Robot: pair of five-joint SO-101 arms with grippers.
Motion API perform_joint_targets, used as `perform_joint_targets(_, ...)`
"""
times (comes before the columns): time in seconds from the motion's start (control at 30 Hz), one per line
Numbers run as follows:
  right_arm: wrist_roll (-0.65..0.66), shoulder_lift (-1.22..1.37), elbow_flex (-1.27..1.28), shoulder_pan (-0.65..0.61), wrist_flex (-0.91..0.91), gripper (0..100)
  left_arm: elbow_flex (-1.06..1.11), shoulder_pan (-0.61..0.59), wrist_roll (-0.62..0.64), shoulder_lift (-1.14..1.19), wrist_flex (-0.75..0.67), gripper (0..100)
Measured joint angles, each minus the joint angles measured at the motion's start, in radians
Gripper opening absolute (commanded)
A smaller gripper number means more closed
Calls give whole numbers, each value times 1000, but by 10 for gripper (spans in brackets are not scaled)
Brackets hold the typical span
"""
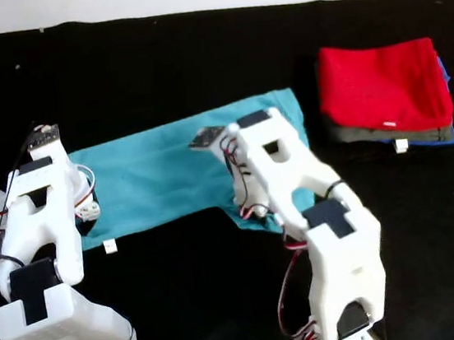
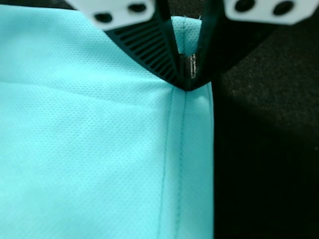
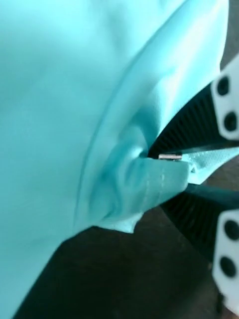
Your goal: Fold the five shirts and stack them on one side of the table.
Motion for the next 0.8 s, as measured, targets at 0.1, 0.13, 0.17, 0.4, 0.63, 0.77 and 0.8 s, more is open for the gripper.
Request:
perform_joint_targets(0.1,0,2,-135,35,120,5,0,0,0,0,0,9)
perform_joint_targets(0.13,0,5,-187,48,155,5,0,0,0,0,0,9)
perform_joint_targets(0.17,0,8,-236,61,180,5,0,0,0,0,0,9)
perform_joint_targets(0.4,8,54,-468,83,186,5,0,0,0,0,0,9)
perform_joint_targets(0.63,9,275,-689,83,69,10,0,0,0,0,0,9)
perform_joint_targets(0.77,-5,400,-895,83,66,110,0,0,0,0,0,9)
perform_joint_targets(0.8,-25,428,-942,83,66,157,0,0,0,0,0,9)
